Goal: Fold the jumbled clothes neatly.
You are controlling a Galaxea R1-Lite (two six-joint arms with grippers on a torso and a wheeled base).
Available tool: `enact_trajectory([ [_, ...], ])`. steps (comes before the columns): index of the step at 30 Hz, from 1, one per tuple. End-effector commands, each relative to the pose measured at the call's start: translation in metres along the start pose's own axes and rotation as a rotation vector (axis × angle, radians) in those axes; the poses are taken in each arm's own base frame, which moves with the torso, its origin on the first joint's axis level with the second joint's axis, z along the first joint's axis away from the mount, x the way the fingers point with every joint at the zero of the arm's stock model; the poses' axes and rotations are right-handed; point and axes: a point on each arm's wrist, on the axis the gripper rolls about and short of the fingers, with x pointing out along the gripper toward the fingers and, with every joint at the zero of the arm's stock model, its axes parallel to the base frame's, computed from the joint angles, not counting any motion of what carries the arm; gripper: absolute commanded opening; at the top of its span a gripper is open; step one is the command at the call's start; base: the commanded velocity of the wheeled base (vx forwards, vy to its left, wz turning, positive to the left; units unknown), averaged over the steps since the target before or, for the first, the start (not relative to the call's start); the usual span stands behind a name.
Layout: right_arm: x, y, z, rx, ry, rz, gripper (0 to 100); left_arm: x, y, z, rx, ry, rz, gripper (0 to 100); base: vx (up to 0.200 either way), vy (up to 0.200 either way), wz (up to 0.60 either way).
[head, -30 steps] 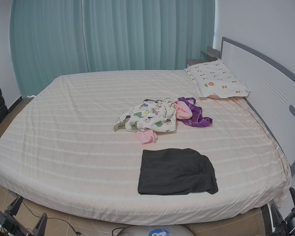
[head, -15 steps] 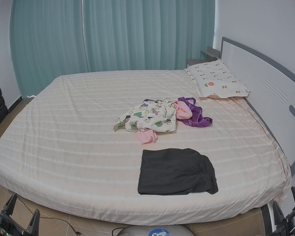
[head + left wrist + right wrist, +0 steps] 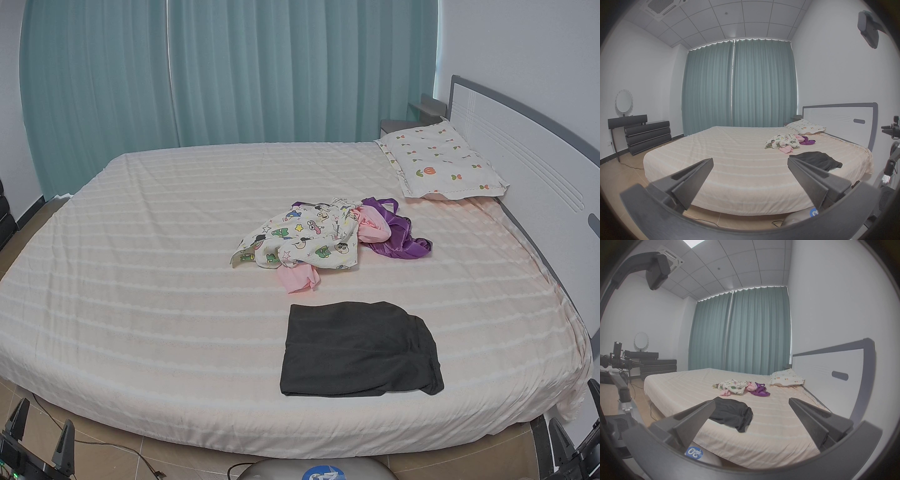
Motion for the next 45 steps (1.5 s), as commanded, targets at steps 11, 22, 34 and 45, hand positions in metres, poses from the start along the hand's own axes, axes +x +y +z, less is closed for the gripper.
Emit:
enact_trajectory([
  [11, -0.001, -0.001, -0.008, 0.02, 0.055, -0.093, 100, 0.0, 0.0, -0.005, 0.009, 0.001, -0.009, 100, 0.0, 0.0, 0.0],
  [22, -0.002, -0.003, -0.014, 0.08, 0.124, -0.185, 100, 0.0, 0.0, -0.005, 0.009, 0.001, -0.009, 100, 0.0, 0.0, 0.0],
  [34, -0.001, -0.003, -0.014, 0.082, 0.098, -0.176, 100, 0.0, 0.0, -0.005, 0.009, 0.001, -0.009, 100, 0.0, 0.0, 0.0],
  [45, -0.001, -0.003, -0.014, 0.088, 0.098, -0.177, 100, 0.0, 0.0, -0.005, 0.009, 0.001, -0.009, 100, 0.0, 0.0, 0.0],
])
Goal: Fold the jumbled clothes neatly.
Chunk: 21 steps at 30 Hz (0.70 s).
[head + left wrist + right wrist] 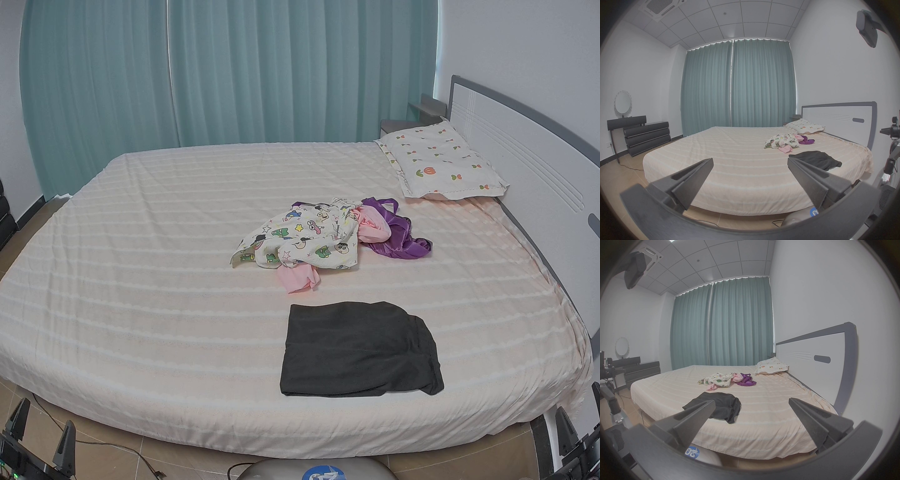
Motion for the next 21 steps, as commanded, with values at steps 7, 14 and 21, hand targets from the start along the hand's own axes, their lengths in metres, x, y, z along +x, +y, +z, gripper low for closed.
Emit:
enact_trajectory([
  [7, 0.0002, 0.0, -0.0048, 0.0, 0.003, 0.001, 100, 0.0001, 0.0, -0.0048, 0.0, 0.001, 0.0, 100, 0.0, 0.0, 0.0],
  [14, 0.0002, 0.0, -0.0048, 0.0, 0.003, 0.004, 100, 0.0001, 0.0, -0.0048, 0.0, 0.001, 0.0, 100, 0.0, 0.0, 0.0],
  [21, 0.0002, 0.0, -0.0048, 0.002, 0.003, 0.004, 100, 0.0001, 0.0, -0.0048, 0.0, 0.001, 0.0, 100, 0.0, 0.0, 0.0],
])
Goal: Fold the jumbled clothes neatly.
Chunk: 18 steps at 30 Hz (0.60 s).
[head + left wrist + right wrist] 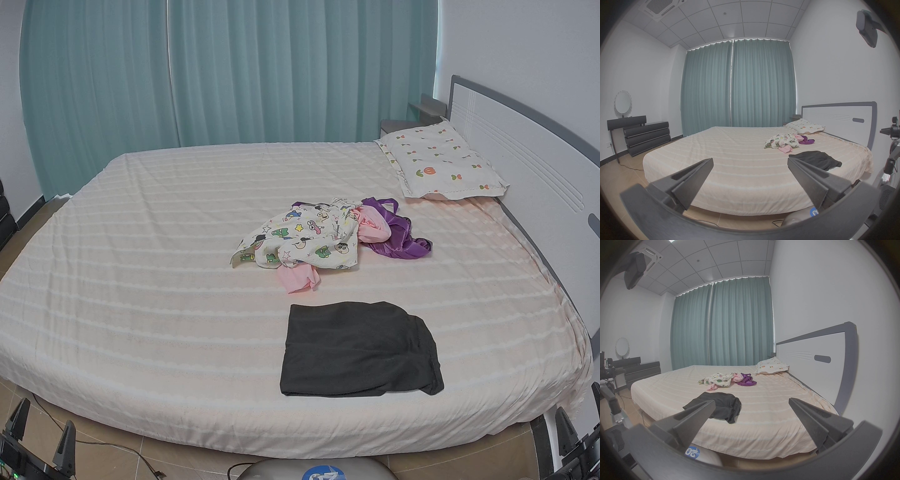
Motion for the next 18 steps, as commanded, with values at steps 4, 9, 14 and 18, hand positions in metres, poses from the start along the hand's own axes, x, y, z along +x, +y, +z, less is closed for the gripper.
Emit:
enact_trajectory([
  [4, 0.0001, 0.0, -0.0048, 0.001, 0.002, 0.001, 100, 0.0001, 0.0, -0.0048, 0.0, 0.001, 0.001, 100, 0.0, 0.0, 0.0],
  [9, 0.0001, 0.0, -0.0048, 0.001, 0.002, 0.001, 100, 0.0001, 0.0, -0.0048, 0.0, 0.001, 0.001, 100, 0.0, 0.0, 0.0],
  [14, 0.0001, 0.0, -0.0048, 0.001, 0.002, 0.004, 100, 0.0001, 0.0, -0.0048, 0.0, 0.001, 0.001, 100, 0.0, 0.0, 0.0],
  [18, 0.0001, 0.0, -0.0048, 0.001, 0.002, 0.004, 100, 0.0001, 0.0, -0.0048, 0.0, 0.001, 0.001, 100, 0.0, 0.0, 0.0],
])
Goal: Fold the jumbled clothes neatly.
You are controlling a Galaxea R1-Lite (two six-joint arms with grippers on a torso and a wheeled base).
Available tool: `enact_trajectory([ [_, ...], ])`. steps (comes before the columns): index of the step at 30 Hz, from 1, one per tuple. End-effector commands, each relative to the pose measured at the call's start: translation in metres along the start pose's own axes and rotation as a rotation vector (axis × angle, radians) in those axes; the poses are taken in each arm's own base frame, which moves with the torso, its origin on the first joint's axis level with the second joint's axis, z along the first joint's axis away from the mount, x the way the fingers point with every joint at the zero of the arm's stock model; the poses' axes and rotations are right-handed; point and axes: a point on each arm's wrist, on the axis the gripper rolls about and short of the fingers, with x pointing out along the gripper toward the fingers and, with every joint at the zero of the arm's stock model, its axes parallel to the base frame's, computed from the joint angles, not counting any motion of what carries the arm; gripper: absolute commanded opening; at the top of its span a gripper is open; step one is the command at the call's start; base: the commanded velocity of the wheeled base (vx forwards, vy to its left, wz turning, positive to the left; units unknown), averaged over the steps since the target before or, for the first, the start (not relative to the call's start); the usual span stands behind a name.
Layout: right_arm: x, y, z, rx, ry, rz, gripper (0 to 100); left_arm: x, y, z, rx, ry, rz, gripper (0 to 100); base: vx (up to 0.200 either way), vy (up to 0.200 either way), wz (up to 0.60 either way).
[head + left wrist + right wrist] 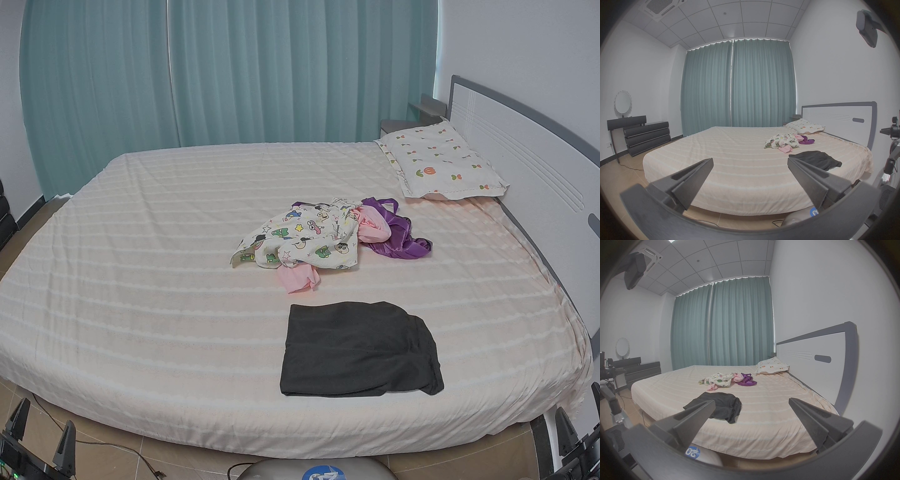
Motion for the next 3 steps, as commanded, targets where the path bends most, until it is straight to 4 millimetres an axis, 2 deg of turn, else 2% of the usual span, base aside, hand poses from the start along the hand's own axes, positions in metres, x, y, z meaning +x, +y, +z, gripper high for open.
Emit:
enact_trajectory([
  [1, 0.0001, 0.0, -0.0048, -0.001, 0.001, 0.001, 100, 0.0, 0.0, -0.0047, 0.0, 0.0, 0.001, 100, 0.0, 0.0, 0.0],
  [3, 0.0004, 0.0, -0.0049, -0.001, 0.008, 0.003, 100, 0.0, 0.0, -0.0047, 0.0, 0.0, 0.001, 100, 0.0, 0.0, 0.0],
])
